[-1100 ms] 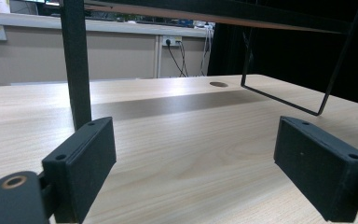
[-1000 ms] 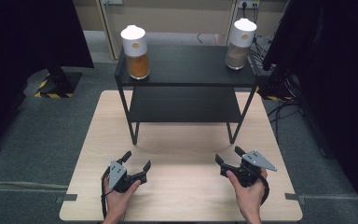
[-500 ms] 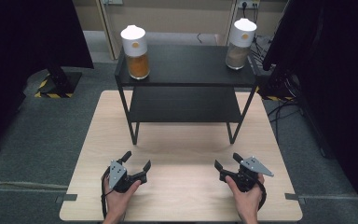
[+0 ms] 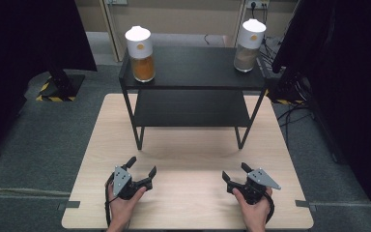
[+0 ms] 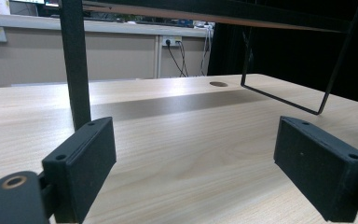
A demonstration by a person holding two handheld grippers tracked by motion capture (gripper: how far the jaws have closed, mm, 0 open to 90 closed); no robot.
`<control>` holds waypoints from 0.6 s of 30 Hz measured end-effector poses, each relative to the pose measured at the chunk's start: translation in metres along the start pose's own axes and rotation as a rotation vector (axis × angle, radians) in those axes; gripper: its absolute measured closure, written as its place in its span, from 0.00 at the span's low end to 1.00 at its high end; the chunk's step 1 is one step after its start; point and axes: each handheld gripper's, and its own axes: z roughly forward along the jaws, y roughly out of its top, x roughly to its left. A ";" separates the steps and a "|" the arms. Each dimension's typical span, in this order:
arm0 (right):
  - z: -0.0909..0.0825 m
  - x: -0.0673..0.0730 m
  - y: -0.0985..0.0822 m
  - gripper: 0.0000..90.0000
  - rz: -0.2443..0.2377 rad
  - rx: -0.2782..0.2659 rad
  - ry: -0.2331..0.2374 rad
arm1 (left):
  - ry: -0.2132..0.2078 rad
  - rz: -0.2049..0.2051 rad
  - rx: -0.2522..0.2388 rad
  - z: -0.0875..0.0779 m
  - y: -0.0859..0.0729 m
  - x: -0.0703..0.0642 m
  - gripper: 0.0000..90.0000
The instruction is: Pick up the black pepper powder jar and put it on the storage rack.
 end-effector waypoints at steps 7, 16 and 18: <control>-0.001 0.002 -0.004 0.15 -0.025 -0.016 -0.001 | 0.000 -0.003 0.002 0.000 0.000 0.000 0.14; -0.003 0.004 -0.008 0.15 -0.026 -0.037 -0.011 | -0.001 -0.001 0.005 0.000 0.001 0.000 0.14; -0.003 0.005 -0.010 0.15 -0.031 -0.043 -0.016 | -0.001 -0.004 0.005 0.001 0.001 0.000 0.14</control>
